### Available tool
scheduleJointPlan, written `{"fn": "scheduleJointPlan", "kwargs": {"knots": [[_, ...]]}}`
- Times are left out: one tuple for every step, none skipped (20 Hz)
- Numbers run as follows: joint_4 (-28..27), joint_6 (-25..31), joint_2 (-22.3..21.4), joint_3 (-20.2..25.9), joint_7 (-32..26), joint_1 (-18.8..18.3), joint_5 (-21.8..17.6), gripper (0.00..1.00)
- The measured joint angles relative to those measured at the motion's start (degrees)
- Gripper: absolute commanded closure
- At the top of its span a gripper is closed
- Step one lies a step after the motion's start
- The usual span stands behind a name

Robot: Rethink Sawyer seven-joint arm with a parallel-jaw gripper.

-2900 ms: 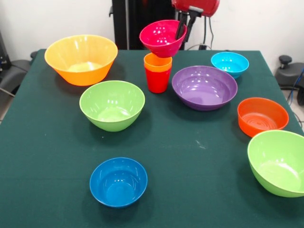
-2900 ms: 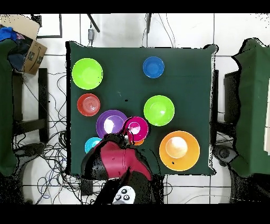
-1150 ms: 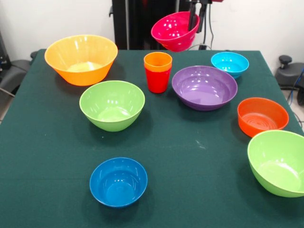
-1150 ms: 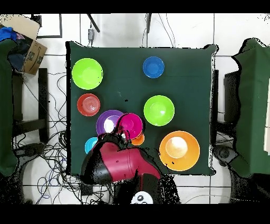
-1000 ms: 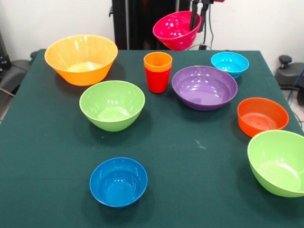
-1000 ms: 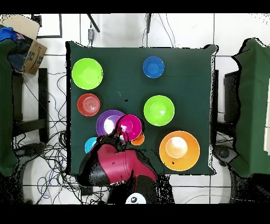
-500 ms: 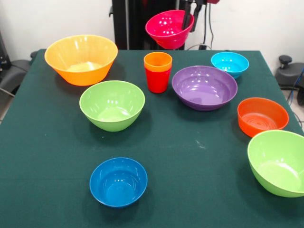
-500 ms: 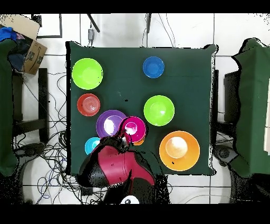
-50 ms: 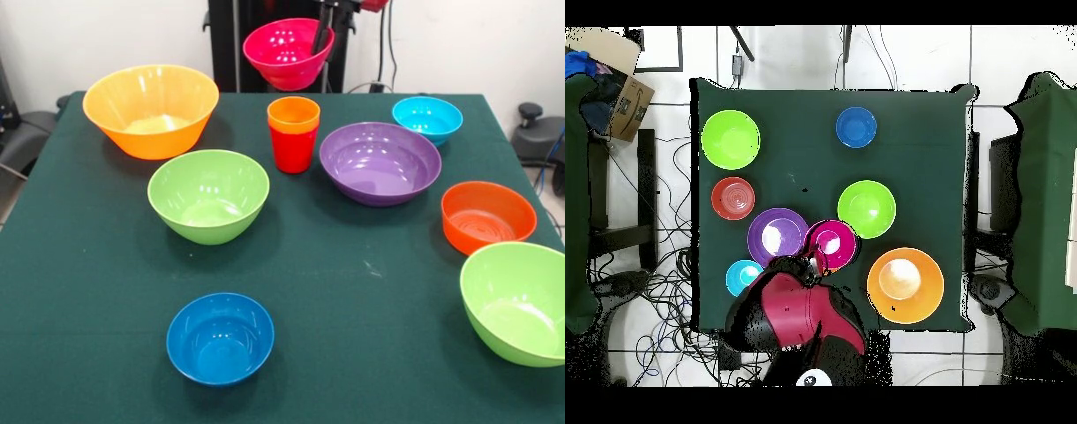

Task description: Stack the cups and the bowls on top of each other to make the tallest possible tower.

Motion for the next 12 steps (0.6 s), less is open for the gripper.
{"fn": "scheduleJointPlan", "kwargs": {"knots": [[-0.1,0.0,0.1,-0.2,0.0,0.1,0.0,1.0],[-0.1,0.0,0.3,-0.5,0.0,0.2,0.0,1.0],[-0.3,0.0,0.7,-1.0,0.0,0.4,0.0,1.0],[-0.4,0.0,0.9,-1.1,0.0,0.4,0.0,1.0],[-0.4,0.0,1.0,-1.2,0.0,0.5,0.0,1.0],[-0.6,0.0,1.4,-1.4,0.0,0.6,0.0,1.0],[-0.8,0.0,1.8,-1.7,0.0,0.8,0.0,1.0],[-0.8,0.0,1.9,-1.8,0.0,0.9,0.0,1.0],[-0.9,0.0,2.1,-1.9,0.0,1.0,0.0,1.0],[-1.0,0.0,2.3,-2.0,0.0,1.1,0.0,1.0],[-1.2,0.0,2.8,-2.3,0.0,1.4,0.0,1.0],[-1.4,0.0,3.2,-2.5,0.0,1.5,0.0,1.0]]}}
